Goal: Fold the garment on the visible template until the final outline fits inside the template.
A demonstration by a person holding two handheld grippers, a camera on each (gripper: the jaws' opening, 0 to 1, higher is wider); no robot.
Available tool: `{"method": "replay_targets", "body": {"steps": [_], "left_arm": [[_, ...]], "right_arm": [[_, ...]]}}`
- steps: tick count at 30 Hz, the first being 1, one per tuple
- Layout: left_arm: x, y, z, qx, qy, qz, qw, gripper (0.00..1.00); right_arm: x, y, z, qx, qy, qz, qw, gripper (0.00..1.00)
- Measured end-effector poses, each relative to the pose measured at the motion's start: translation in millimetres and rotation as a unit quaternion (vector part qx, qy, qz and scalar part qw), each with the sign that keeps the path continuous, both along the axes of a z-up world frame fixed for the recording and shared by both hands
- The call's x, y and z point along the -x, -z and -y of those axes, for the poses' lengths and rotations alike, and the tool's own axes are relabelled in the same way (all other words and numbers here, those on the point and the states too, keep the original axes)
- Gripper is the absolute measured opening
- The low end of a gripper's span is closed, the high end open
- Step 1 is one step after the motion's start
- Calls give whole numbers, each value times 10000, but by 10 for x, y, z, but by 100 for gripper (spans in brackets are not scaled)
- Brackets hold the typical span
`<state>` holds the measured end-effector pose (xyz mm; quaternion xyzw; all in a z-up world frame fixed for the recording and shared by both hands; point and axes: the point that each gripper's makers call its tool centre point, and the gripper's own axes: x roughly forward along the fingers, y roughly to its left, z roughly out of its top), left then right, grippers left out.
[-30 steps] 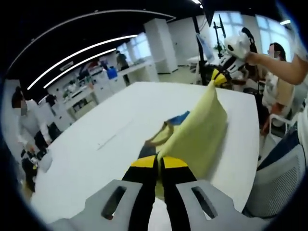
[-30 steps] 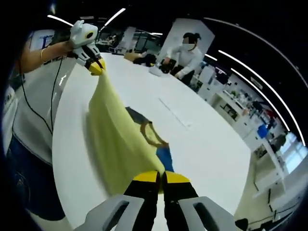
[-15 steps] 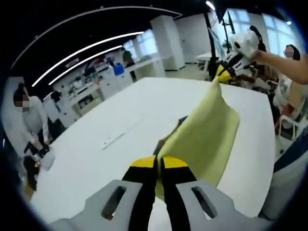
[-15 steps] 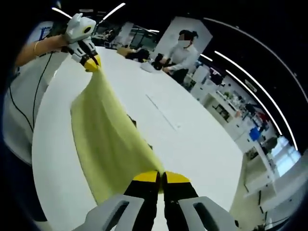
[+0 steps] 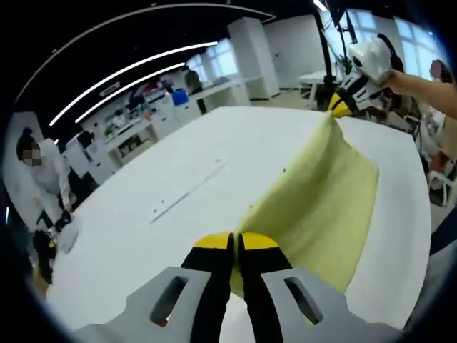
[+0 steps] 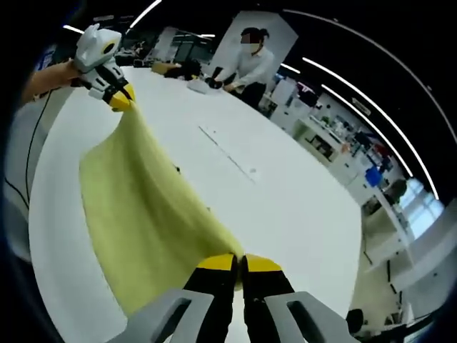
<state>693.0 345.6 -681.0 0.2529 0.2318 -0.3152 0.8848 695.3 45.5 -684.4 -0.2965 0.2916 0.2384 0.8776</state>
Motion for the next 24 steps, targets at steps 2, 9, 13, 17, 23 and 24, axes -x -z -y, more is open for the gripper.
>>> {"method": "replay_targets", "body": {"steps": [2,9,13,17,23,24], "left_arm": [[-46,121,-2,-75,-42,-56,9999,1],[-218,472,-36,-190,-26,-117,9997,1],[-293,602,-49,-230,-28,-190,9996,1],[-355,722,-63,-275,-40,-258,9993,2],[-398,874,-105,-208,-132,-423,9988,3],[-400,893,-111,-220,-136,-435,9987,3]], "right_arm": [[-49,75,-17,-51,18,-13,10000,0],[-177,392,-32,-40,192,-243,9995,0],[-219,562,-47,-49,163,-471,9987,0],[-254,685,-43,-82,180,-619,9979,0],[-296,848,-44,-150,175,-817,9964,0],[-301,868,-41,-164,183,-847,9961,0]]}}
